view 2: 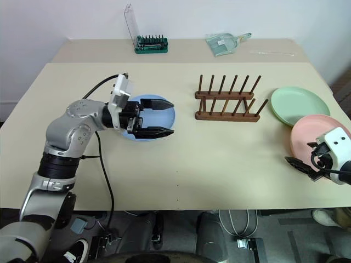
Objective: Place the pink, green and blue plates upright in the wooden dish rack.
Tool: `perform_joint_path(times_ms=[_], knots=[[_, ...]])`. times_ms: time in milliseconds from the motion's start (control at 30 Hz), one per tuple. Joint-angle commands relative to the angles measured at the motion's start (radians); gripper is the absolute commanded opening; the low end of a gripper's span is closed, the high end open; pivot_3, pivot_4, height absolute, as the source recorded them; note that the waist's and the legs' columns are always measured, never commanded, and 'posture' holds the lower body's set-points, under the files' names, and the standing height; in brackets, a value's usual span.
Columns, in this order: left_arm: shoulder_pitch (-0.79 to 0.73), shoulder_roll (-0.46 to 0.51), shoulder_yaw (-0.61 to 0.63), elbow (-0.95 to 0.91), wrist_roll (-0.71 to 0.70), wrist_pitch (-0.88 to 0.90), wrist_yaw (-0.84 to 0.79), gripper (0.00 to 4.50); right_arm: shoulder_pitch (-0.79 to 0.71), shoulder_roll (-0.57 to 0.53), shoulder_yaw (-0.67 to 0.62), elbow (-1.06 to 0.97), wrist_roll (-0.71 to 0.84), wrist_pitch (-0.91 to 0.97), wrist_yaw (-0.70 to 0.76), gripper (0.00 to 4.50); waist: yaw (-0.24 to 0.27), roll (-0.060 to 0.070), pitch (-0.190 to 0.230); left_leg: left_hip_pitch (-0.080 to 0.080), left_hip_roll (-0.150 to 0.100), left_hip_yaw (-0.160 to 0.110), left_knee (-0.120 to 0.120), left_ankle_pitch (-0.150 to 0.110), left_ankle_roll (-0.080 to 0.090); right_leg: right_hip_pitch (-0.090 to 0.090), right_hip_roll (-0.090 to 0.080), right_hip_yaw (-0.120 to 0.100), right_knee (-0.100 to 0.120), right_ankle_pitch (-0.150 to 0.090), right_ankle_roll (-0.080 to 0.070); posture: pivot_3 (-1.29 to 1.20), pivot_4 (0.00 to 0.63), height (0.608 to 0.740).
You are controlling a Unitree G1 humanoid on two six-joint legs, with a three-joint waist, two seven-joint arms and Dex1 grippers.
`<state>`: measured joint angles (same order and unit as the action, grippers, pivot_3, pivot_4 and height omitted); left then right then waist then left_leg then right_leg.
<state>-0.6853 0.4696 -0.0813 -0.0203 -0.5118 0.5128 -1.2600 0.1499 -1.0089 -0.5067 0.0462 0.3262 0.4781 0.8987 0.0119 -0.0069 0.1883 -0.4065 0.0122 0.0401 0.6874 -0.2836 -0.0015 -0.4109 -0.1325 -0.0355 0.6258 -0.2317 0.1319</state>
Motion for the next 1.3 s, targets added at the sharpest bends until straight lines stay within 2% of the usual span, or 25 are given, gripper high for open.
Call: perform_joint_path(times_ms=[33,67,133,300,367,567,700,833,900,1000,1133,1200,1300], knots=[[0.002,-0.007,0.003,-0.035,0.005,-0.060,0.011,4.49,-0.018,-0.022,0.012,0.022,-0.026,0.007,-0.008,4.47,0.001,0.000,0.000,0.000,0.000,0.000,0.000,0.000,0.000,0.000,0.000,0.000,0.000,0.000,0.000,0.00,0.150,0.724],[-0.001,-0.008,-0.001,-0.033,0.005,-0.062,0.014,4.50,-0.020,-0.021,0.017,0.024,-0.020,0.018,0.002,3.96,0.002,0.000,0.000,0.000,0.000,0.000,0.000,0.000,0.000,0.000,0.000,0.000,-0.001,0.000,0.000,0.00,0.150,0.724],[-0.006,-0.007,-0.004,-0.026,0.009,-0.073,0.018,4.50,-0.017,-0.020,0.042,0.031,-0.050,0.004,-0.010,3.24,0.001,0.000,0.000,-0.001,0.000,0.000,0.000,0.000,0.000,0.000,0.000,0.000,-0.001,0.000,0.000,0.00,0.150,0.724],[-0.010,-0.005,-0.010,-0.012,0.013,-0.077,0.029,4.50,-0.029,-0.014,0.096,0.070,-0.125,-0.054,-0.055,0.69,0.000,0.000,0.000,-0.001,0.000,0.000,0.000,0.000,0.000,0.000,0.000,0.000,-0.001,0.000,0.000,0.00,0.150,0.724],[-0.010,-0.003,-0.010,-0.009,0.014,-0.075,0.033,4.50,-0.036,-0.009,0.101,0.074,-0.134,-0.076,-0.062,0.08,-0.002,-0.001,0.000,0.000,0.000,0.000,0.000,0.000,0.000,0.000,0.000,0.000,-0.001,0.000,0.000,0.00,0.150,0.724],[-0.013,0.000,-0.006,-0.005,0.005,-0.062,0.041,4.50,-0.051,-0.014,0.063,0.049,-0.107,-0.059,-0.045,0.08,-0.001,-0.002,-0.001,0.000,0.000,0.000,0.000,0.000,0.000,0.001,0.001,0.000,-0.004,0.000,0.000,0.00,0.150,0.724],[-0.017,-0.003,-0.001,0.004,0.003,-0.062,0.048,4.50,-0.022,-0.063,-0.014,-0.041,-0.046,0.012,0.040,0.08,0.000,-0.001,-0.001,0.000,0.000,0.000,0.000,0.000,0.000,0.001,0.001,0.000,-0.004,0.000,0.000,0.00,0.150,0.724],[-0.020,-0.009,0.004,0.009,-0.002,-0.064,0.054,4.50,-0.083,-0.098,-0.090,-0.067,0.030,0.073,0.086,0.08,-0.001,-0.002,-0.001,0.000,0.000,0.000,0.000,0.000,0.000,0.002,0.001,0.000,-0.005,0.000,0.000,0.00,0.150,0.724],[-0.022,-0.014,0.009,0.011,-0.007,-0.061,0.059,4.50,-0.203,-0.083,-0.140,-0.069,0.147,0.117,0.093,0.08,-0.003,-0.001,0.000,0.000,0.000,0.000,0.000,0.000,0.000,0.002,0.001,0.000,-0.005,0.000,0.000,0.00,0.150,0.724],[-0.026,-0.019,0.017,0.014,-0.016,-0.059,0.067,4.50,-0.423,-0.043,-0.224,-0.067,0.405,0.278,0.082,0.08,-0.007,0.001,0.000,0.000,0.001,-0.001,0.000,0.000,0.000,0.001,0.001,0.000,-0.006,0.001,-0.001,0.00,0.150,0.724],[-0.040,-0.022,0.038,0.019,-0.046,-0.031,0.083,4.50,-0.685,0.011,-0.306,0.046,0.690,0.473,-0.007,0.08,0.002,0.000,0.000,-0.001,0.001,-0.004,-0.001,0.000,0.000,0.001,0.001,-0.003,-0.006,0.001,-0.001,0.00,0.150,0.724],[-0.044,-0.020,0.045,0.016,-0.056,-0.021,0.086,4.50,-0.779,0.040,-0.301,0.129,0.760,0.512,-0.014,0.08,0.003,-0.001,0.001,-0.003,0.001,-0.004,-0.002,0.000,0.000,0.002,0.001,-0.005,-0.008,0.001,-0.001,0.00,0.150,0.724],[-0.046,-0.016,0.048,0.014,-0.060,-0.013,0.086,4.50,-0.852,0.065,-0.228,0.264,0.751,0.534,0.011,0.08,0.001,-0.001,0.000,-0.003,0.000,-0.003,-0.002,0.000,0.000,0.003,0.000,-0.005,-0.011,0.002,-0.001,0.00,0.150,0.724]])
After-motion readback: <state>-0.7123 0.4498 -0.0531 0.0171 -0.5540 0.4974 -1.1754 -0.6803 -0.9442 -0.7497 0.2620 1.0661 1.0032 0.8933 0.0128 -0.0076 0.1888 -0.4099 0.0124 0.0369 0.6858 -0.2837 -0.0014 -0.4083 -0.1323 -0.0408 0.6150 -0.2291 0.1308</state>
